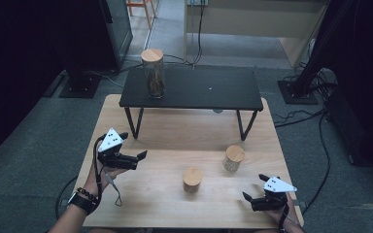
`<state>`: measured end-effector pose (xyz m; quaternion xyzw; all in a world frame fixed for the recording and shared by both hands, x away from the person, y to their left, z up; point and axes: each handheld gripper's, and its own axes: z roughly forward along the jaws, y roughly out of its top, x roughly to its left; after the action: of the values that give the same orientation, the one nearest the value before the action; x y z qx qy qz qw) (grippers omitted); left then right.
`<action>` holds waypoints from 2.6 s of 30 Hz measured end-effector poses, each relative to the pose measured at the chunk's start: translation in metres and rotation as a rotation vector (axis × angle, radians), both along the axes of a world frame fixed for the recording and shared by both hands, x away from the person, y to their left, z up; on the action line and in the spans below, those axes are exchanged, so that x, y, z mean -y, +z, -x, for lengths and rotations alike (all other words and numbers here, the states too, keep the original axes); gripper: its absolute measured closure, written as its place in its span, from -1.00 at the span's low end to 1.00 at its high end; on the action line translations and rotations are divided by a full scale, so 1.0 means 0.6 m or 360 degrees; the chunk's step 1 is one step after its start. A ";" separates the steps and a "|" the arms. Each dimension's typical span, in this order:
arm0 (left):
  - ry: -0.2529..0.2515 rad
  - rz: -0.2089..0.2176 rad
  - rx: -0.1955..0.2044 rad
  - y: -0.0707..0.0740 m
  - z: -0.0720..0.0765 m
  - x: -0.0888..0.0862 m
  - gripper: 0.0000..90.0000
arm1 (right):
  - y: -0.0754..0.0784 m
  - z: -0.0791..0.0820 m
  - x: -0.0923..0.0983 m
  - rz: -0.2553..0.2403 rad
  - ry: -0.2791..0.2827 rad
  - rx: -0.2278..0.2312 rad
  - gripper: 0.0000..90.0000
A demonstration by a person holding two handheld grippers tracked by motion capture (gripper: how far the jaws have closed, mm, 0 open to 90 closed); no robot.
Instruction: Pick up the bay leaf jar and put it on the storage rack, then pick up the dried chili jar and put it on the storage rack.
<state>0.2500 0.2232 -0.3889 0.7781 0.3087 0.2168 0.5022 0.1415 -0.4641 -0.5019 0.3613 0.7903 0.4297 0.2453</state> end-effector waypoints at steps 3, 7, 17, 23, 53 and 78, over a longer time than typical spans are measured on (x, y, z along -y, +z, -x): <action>0.0001 -0.0028 0.0014 -0.009 0.006 0.001 -0.99 | 0.000 0.000 0.000 0.0001 -0.0002 0.0000 -0.93; 0.0006 -0.0006 0.0011 -0.026 0.014 -0.003 -0.99 | 0.000 0.000 -0.001 0.0004 -0.0001 0.0000 -0.93; 0.0009 0.0018 0.0008 -0.062 0.028 -0.013 -0.99 | 0.000 0.001 -0.003 0.0010 -0.0005 0.0001 -0.93; 0.0016 0.0030 -0.0022 -0.082 0.034 -0.019 -0.99 | 0.000 0.001 -0.003 0.0012 -0.0009 0.0001 -0.93; 0.0053 0.0101 -0.0146 -0.177 0.077 -0.047 -0.99 | 0.001 0.001 -0.006 0.0021 -0.0015 -0.0001 -0.93; -0.0071 0.0168 -0.0184 -0.196 0.071 -0.070 -0.99 | 0.010 0.003 -0.029 0.0018 0.0059 0.0001 -0.93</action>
<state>0.2072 0.2651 -0.5064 0.7685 0.3308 0.1438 0.5285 0.1397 -0.4465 -0.4957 0.3451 0.7992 0.4299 0.2395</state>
